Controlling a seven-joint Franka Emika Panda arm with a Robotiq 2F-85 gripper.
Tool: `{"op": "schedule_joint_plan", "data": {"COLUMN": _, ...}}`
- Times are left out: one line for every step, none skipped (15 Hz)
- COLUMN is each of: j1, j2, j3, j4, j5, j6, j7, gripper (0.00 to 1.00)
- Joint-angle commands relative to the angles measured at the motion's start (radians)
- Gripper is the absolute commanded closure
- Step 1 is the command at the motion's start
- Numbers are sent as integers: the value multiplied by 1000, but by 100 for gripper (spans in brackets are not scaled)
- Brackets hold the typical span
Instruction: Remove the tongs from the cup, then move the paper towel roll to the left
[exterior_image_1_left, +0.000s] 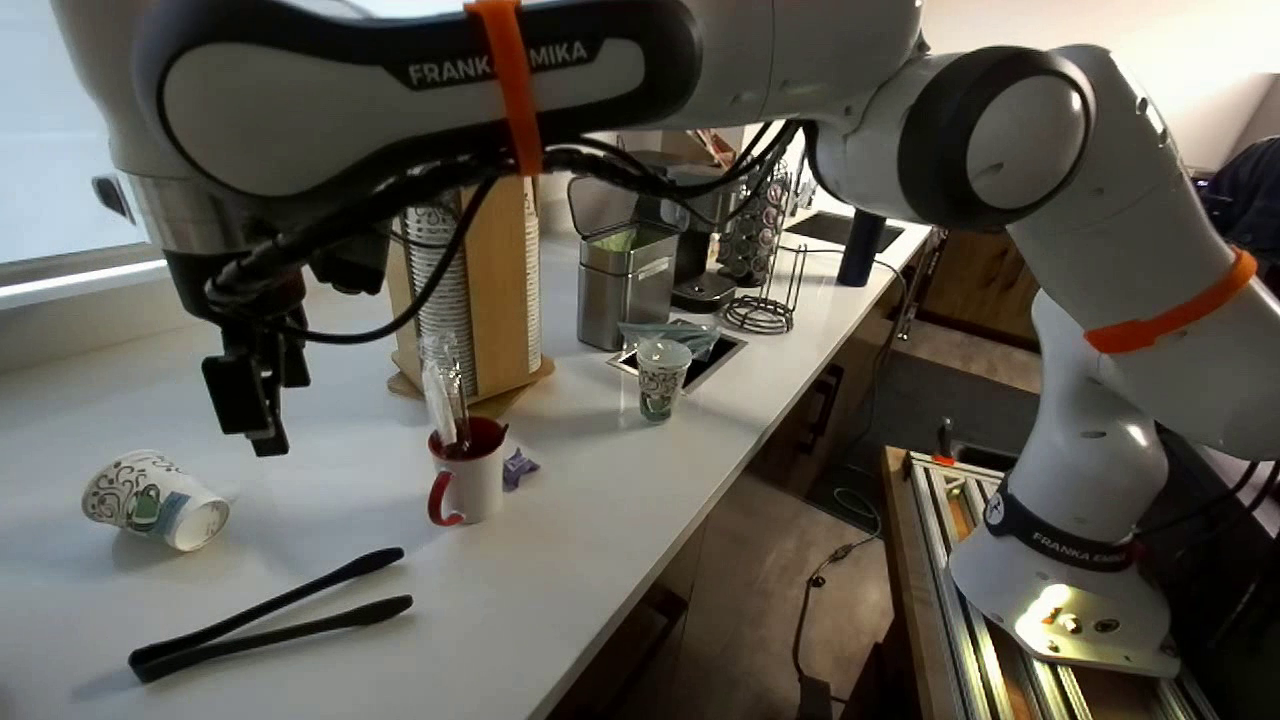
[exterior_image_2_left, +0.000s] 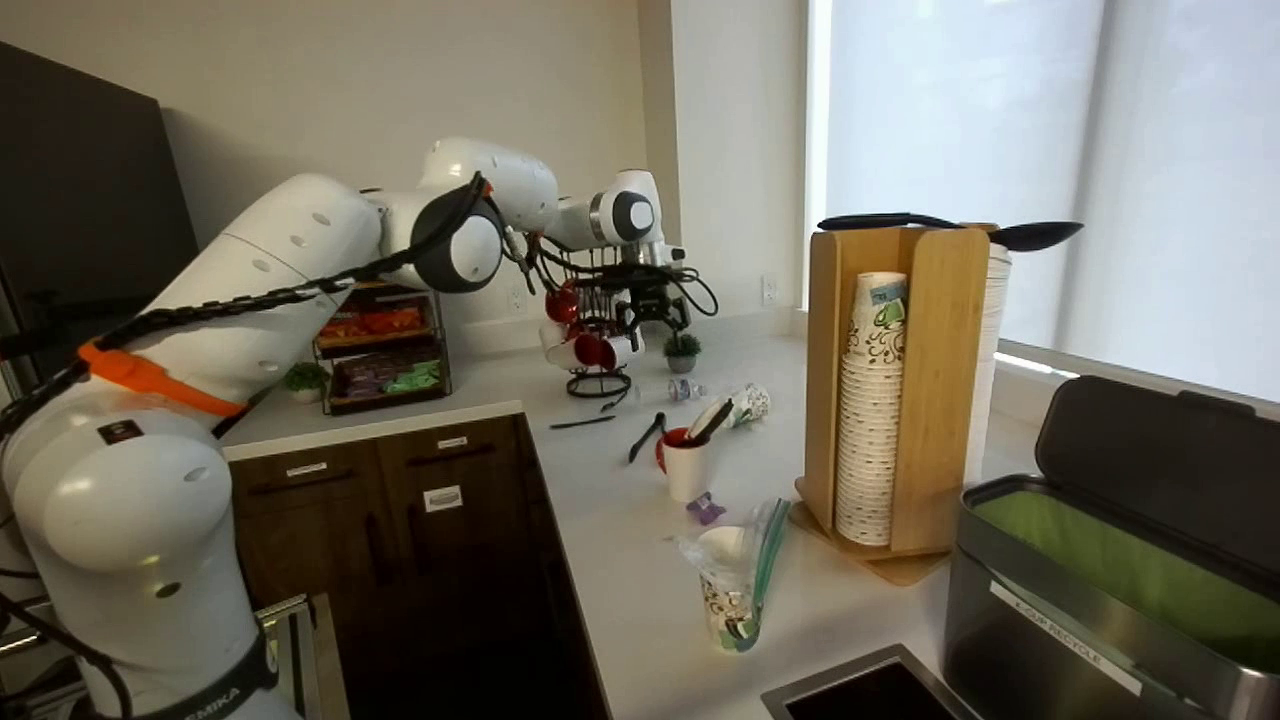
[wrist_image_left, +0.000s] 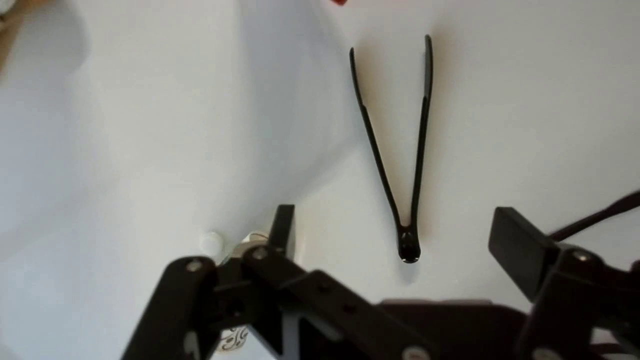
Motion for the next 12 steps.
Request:
{"op": "schedule_joint_plan", "data": {"j1": 20, "j2": -109, "j3": -45, "j4": -86, "j5": -23, "j6": -132, "j7": 146, "gripper": 0}}
{"op": "schedule_joint_plan", "data": {"j1": 16, "j2": -139, "j3": -53, "j4": -118, "j5": -16, "j6": -155, "j7": 187, "gripper": 0}}
{"op": "schedule_joint_plan", "data": {"j1": 14, "j2": -168, "j3": -59, "j4": -150, "j5": -10, "j6": -180, "j7": 228, "gripper": 0}}
{"op": "schedule_joint_plan", "data": {"j1": 13, "j2": -195, "j3": -65, "j4": -187, "j5": -5, "j6": -201, "j7": 268, "gripper": 0}}
{"op": "schedule_joint_plan", "data": {"j1": 9, "j2": -231, "j3": -68, "j4": -239, "j5": 4, "j6": -213, "j7": 313, "gripper": 0}}
{"op": "schedule_joint_plan", "data": {"j1": 2, "j2": -269, "j3": -71, "j4": -300, "j5": 16, "j6": -213, "j7": 358, "gripper": 0}}
{"op": "schedule_joint_plan", "data": {"j1": -1, "j2": -299, "j3": -73, "j4": -341, "j5": 25, "j6": -226, "j7": 405, "gripper": 0}}
{"op": "schedule_joint_plan", "data": {"j1": -4, "j2": -327, "j3": -75, "j4": -387, "j5": 37, "j6": -231, "j7": 453, "gripper": 0}}
{"op": "schedule_joint_plan", "data": {"j1": -8, "j2": -356, "j3": -76, "j4": -434, "j5": 48, "j6": -231, "j7": 501, "gripper": 0}}
{"op": "schedule_joint_plan", "data": {"j1": -12, "j2": -386, "j3": -78, "j4": -482, "j5": 60, "j6": -217, "j7": 555, "gripper": 0}}
{"op": "schedule_joint_plan", "data": {"j1": -17, "j2": -417, "j3": -80, "j4": -529, "j5": 76, "j6": -196, "j7": 606, "gripper": 0}}
{"op": "schedule_joint_plan", "data": {"j1": -22, "j2": -447, "j3": -82, "j4": -576, "j5": 92, "j6": -181, "j7": 656, "gripper": 0}}
